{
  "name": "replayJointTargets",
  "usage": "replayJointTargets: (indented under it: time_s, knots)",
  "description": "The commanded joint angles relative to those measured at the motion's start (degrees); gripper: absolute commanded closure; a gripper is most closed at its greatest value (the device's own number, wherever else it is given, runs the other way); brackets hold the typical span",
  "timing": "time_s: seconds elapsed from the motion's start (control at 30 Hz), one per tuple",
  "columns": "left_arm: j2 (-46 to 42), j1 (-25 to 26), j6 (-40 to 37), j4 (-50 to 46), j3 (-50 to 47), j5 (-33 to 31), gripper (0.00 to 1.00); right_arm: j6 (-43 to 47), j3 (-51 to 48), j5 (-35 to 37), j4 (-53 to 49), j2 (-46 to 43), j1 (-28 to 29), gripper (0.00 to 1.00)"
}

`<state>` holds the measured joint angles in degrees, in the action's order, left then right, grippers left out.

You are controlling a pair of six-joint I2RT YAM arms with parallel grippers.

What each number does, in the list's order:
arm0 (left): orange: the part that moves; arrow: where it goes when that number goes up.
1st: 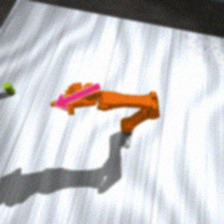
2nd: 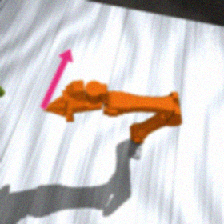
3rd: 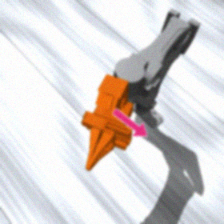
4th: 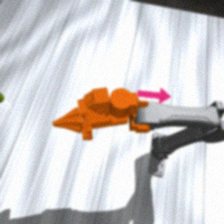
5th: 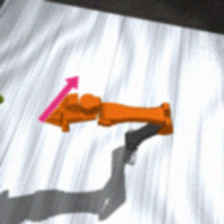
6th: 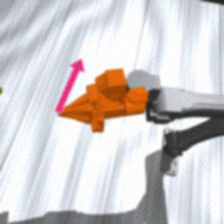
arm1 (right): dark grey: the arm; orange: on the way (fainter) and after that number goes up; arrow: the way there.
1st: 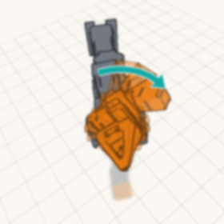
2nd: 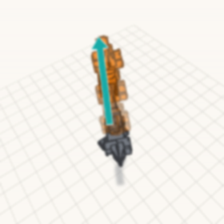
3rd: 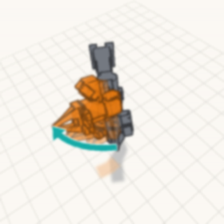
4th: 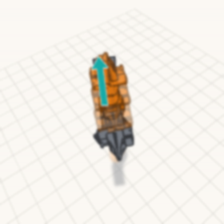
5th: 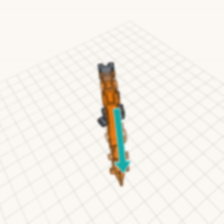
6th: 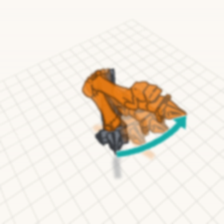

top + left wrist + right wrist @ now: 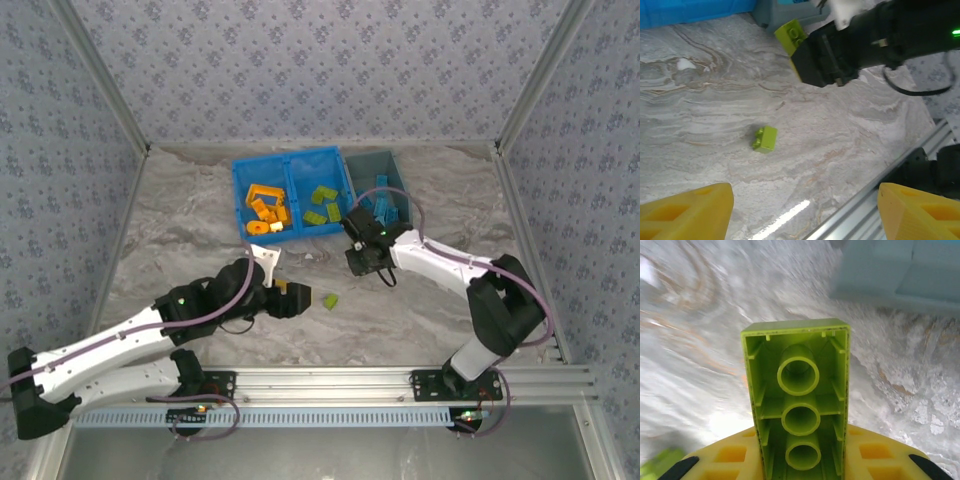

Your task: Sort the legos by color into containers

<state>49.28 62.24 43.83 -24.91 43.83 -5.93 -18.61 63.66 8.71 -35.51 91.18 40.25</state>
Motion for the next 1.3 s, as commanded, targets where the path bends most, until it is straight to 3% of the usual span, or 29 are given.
replayJointTargets:
  time_s: [0.0,0.13,0.4,0.5,0.6,0.67,0.77,1.0,1.13,1.27]
  knots:
    - [1.00,1.79,1.15,-1.01,3.79,-8.31,0.24,-2.43,7.76,0.52,-3.10,0.90,0.00,0.68]
    - [2.48,3.41,1.52,-3.07,6.33,-14.80,0.24,-2.51,19.33,1.29,-5.50,9.85,-0.52,0.68]
    - [3.71,3.83,2.68,-4.87,7.69,-15.50,0.24,-3.03,42.47,-0.63,-12.80,31.21,-3.74,0.66]
    - [3.79,4.12,2.65,-5.18,7.90,-15.01,0.24,-3.11,46.13,-2.24,-12.88,34.99,-4.72,0.61]
    - [4.74,4.10,2.13,-5.51,8.10,-14.16,0.24,-2.77,47.51,-3.05,-12.48,36.43,-4.92,0.49]
    - [5.92,4.16,1.59,-5.66,8.04,-13.31,0.24,-2.66,47.69,-3.69,-12.14,36.06,-4.83,0.41]
    - [8.11,4.30,1.07,-5.50,7.50,-12.23,0.25,-2.48,47.61,-3.62,-12.04,34.34,-4.47,0.38]
    - [13.69,4.56,0.43,-4.21,6.30,-10.97,0.27,-2.95,47.70,-2.08,-12.34,27.10,-2.64,0.44]
    - [18.06,5.07,-1.64,-2.94,6.66,-8.85,0.28,-4.27,44.10,1.35,-11.81,18.24,-1.85,0.46]
    - [26.60,6.01,-6.02,-3.93,9.85,-6.34,0.28,-5.53,34.11,4.81,-10.39,5.72,-1.83,0.46]
